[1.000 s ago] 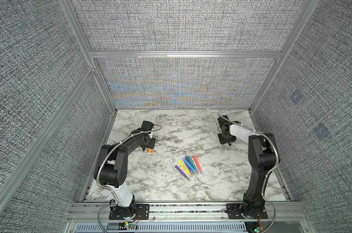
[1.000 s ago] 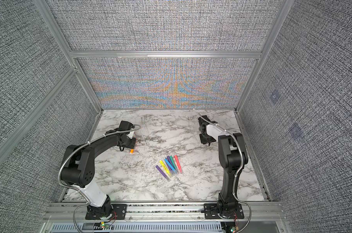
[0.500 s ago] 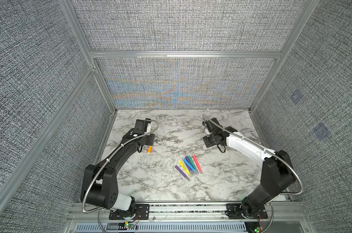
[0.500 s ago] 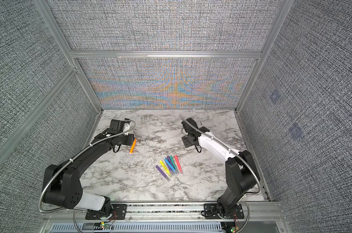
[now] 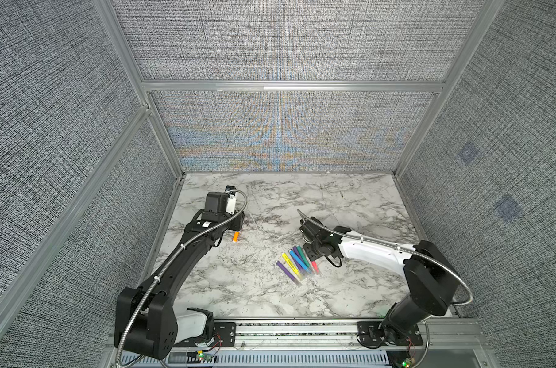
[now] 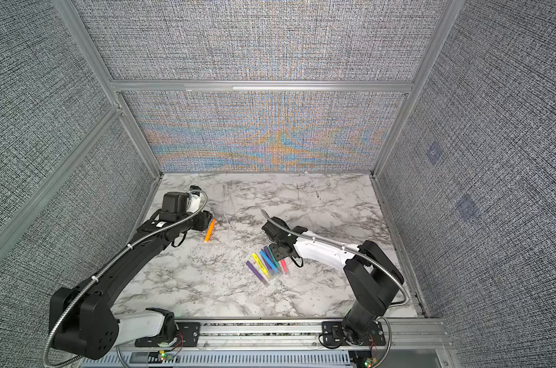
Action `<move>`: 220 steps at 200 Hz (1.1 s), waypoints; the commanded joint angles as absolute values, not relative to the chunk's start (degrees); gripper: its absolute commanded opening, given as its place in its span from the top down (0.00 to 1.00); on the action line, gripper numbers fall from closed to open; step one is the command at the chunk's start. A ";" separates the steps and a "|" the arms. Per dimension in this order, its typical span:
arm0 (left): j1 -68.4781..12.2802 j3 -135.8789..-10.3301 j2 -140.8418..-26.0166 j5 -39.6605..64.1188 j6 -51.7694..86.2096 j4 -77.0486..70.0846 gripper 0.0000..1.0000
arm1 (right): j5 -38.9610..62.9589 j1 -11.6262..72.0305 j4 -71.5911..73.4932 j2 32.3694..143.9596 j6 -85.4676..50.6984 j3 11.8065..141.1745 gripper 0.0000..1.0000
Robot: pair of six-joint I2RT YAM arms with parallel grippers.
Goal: Remove pen caps from pens
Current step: Pick up the pen from the center of the table.
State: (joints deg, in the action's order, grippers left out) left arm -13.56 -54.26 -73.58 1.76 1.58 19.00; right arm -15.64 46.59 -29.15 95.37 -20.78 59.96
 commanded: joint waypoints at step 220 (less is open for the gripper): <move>-20.45 -42.57 -57.58 4.28 -10.41 1.36 0.44 | -3.56 37.09 -26.79 88.34 -16.43 60.31 0.98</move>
State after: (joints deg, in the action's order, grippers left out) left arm -16.34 -47.37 -63.83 4.54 -1.28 12.78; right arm -11.94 41.93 -25.30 93.78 -20.14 57.52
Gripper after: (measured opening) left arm 0.563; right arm 0.141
